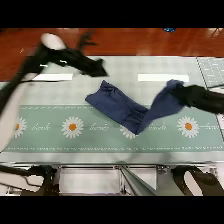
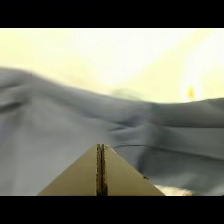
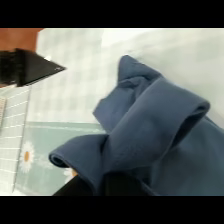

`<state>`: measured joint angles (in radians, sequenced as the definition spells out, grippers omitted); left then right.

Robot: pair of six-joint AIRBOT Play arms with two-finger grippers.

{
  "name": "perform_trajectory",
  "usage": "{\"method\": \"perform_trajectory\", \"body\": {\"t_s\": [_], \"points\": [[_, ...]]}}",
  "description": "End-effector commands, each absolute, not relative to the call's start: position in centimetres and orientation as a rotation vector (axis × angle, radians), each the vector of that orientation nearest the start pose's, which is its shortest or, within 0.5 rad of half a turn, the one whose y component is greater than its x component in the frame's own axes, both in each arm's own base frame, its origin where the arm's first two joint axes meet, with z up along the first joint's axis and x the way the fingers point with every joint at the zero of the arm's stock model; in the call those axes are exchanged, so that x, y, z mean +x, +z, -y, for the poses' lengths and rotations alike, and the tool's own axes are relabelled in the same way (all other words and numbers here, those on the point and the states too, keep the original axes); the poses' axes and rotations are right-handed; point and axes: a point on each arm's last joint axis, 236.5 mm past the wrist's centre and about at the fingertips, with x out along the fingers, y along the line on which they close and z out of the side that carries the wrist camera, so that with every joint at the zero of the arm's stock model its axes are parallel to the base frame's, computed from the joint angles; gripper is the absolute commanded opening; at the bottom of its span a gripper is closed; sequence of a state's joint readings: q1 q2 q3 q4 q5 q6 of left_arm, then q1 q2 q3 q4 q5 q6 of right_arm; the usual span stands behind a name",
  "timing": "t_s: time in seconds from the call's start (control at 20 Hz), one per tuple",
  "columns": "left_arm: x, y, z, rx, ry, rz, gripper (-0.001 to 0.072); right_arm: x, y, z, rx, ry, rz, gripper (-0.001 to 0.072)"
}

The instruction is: Fold the shirts.

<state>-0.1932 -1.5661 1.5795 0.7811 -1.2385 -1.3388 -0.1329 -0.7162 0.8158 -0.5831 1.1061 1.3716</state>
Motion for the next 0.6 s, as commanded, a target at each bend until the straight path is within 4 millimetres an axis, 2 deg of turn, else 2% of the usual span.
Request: {"method": "perform_trajectory", "body": {"t_s": [0.0, 0.1, 0.2, 0.3, 0.4, 0.55], "points": [[41.3, 13.3, 12.7, -0.355, -0.558, -0.963, 0.0019, 35.5, 14.0, -18.6, 0.738, 0.613, -0.839, 0.0026], [38.7, 13.6, 9.3, -0.397, -0.452, -0.893, 0.0019, 37.8, 11.5, -22.6, 0.716, 0.647, -0.909, 0.0027], [36.0, 12.8, 8.2, -0.401, -0.405, -0.856, 0.0019, 39.9, 9.1, -26.3, 0.694, 0.676, -0.968, 0.0027], [33.3, 11.2, 8.4, -0.411, -0.392, -0.857, 0.0019, 41.4, 6.6, -29.6, 0.679, 0.702, -1.029, 0.0027], [31.5, 9.5, 9.0, -0.444, -0.399, -0.884, 0.0019, 42.6, 4.3, -31.9, 0.686, 0.705, -1.082, 0.0027], [30.4, 7.0, 9.8, -0.507, -0.406, -0.94, 0.0019, 43.5, 1.9, -34.2, 0.698, 0.708, -1.13, 0.0027]]}}
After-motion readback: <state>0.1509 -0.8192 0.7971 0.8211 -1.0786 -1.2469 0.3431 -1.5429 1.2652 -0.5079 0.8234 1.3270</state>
